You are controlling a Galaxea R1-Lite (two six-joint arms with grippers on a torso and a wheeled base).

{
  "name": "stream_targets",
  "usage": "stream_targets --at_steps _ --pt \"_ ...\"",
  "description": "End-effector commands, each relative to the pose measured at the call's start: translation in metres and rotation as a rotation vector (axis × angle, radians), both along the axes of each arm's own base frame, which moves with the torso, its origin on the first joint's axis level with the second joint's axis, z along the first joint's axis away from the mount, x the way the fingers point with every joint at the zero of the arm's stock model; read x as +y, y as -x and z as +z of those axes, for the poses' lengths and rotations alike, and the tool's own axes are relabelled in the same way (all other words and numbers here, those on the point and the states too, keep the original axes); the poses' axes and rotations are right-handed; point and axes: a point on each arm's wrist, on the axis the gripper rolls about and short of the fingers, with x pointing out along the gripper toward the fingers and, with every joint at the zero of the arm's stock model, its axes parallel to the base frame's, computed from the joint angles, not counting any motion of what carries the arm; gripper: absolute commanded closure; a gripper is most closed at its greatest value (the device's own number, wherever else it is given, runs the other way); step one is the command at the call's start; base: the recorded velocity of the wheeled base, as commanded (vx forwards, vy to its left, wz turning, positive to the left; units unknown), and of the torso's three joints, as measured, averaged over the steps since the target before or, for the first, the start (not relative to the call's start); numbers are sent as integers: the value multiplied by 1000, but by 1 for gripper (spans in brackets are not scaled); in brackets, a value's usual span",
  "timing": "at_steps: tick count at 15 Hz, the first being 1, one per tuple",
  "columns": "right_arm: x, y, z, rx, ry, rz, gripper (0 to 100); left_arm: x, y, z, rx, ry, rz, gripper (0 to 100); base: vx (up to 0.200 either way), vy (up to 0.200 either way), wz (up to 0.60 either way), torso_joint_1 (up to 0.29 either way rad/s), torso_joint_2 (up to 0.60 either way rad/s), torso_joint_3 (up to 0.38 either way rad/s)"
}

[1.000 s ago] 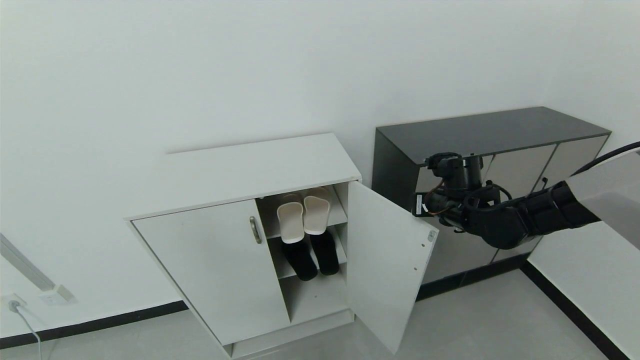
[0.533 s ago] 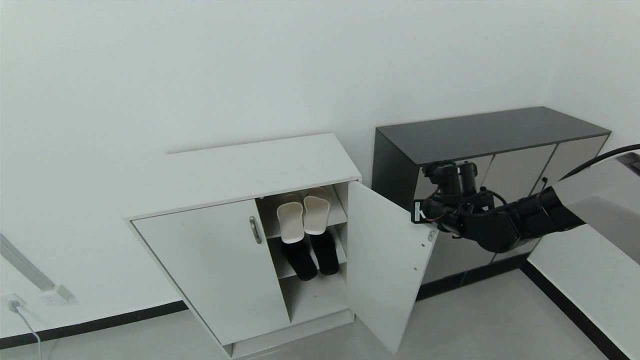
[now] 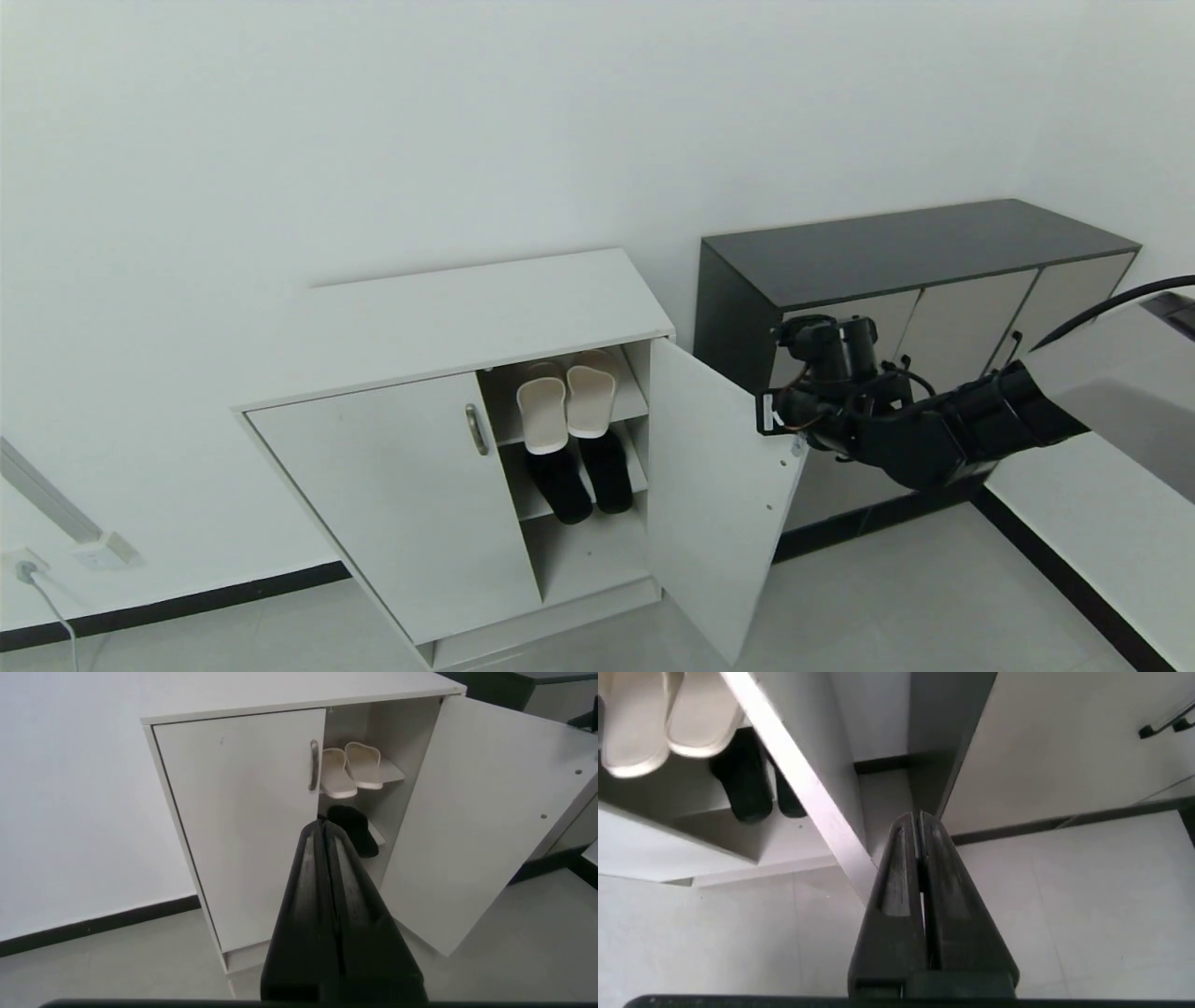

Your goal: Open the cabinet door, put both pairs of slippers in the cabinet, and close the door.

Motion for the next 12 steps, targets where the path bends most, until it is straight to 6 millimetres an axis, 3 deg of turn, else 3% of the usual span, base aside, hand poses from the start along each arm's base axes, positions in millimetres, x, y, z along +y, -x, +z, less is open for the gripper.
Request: stream_targets --at_steps 1,5,7,12 --pt "13 16 4 0 1 45 100 0 0 0 2 0 1 100 0 0 0 0 0 0" --pt "43 64 18 -24 -12 170 100 0 0 0 1 0 1 100 0 0 0 0 0 0" --pt "46 79 20 -62 21 222 100 0 0 0 2 0 1 100 0 0 0 0 0 0" --pt "46 88 22 -86 23 249 100 0 0 0 1 0 1 100 0 0 0 0 0 0"
